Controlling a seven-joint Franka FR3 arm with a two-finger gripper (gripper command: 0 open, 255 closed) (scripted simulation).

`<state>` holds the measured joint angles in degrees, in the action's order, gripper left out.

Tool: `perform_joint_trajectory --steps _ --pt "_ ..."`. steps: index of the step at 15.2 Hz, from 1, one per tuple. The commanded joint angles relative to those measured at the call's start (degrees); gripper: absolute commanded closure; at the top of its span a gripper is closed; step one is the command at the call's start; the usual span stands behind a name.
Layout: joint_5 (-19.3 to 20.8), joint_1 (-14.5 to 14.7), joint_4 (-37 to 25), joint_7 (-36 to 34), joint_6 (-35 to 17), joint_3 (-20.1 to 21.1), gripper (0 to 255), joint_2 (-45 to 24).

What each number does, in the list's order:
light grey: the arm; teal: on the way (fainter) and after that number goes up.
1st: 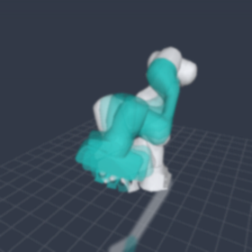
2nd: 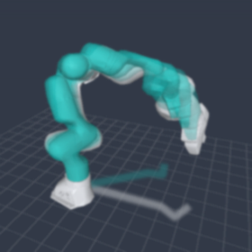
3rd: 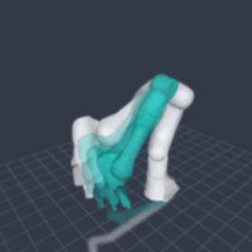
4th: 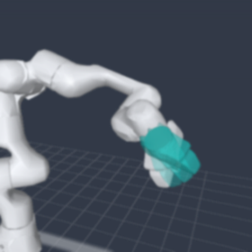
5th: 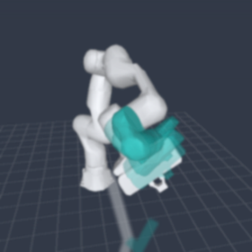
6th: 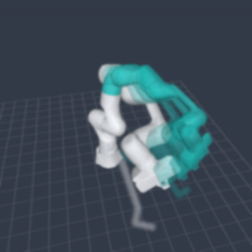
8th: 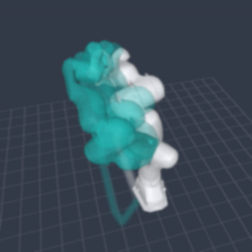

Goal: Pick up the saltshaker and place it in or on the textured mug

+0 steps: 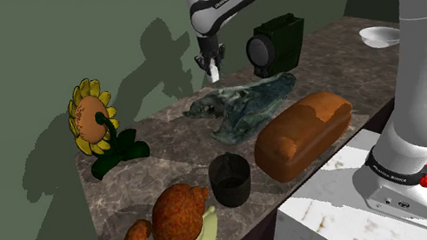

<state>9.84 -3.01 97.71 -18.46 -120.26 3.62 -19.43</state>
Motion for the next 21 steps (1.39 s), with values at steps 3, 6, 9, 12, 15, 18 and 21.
perform_joint_trajectory --steps 3,6,9,12,15,18,21 --pt "-0.28 0.02 -2.06 0.44 2.84 0.09 255 0.77" --pt "-0.47 0.03 -3.56 0.75 4.9 0.14 255 1.36" --pt "-0.63 0.05 -5.2 1.06 6.99 0.19 255 1.83" --pt "-0.78 0.07 -6.98 1.36 9.13 0.23 255 2.21" --pt "-0.91 0.11 -8.92 1.65 11.31 0.27 255 2.46" --pt "-1.02 0.15 -11.02 1.94 13.54 0.3 255 2.61" --pt "-1.03 0.66 -9.57 1.16 14.07 0.62 255 4.49"
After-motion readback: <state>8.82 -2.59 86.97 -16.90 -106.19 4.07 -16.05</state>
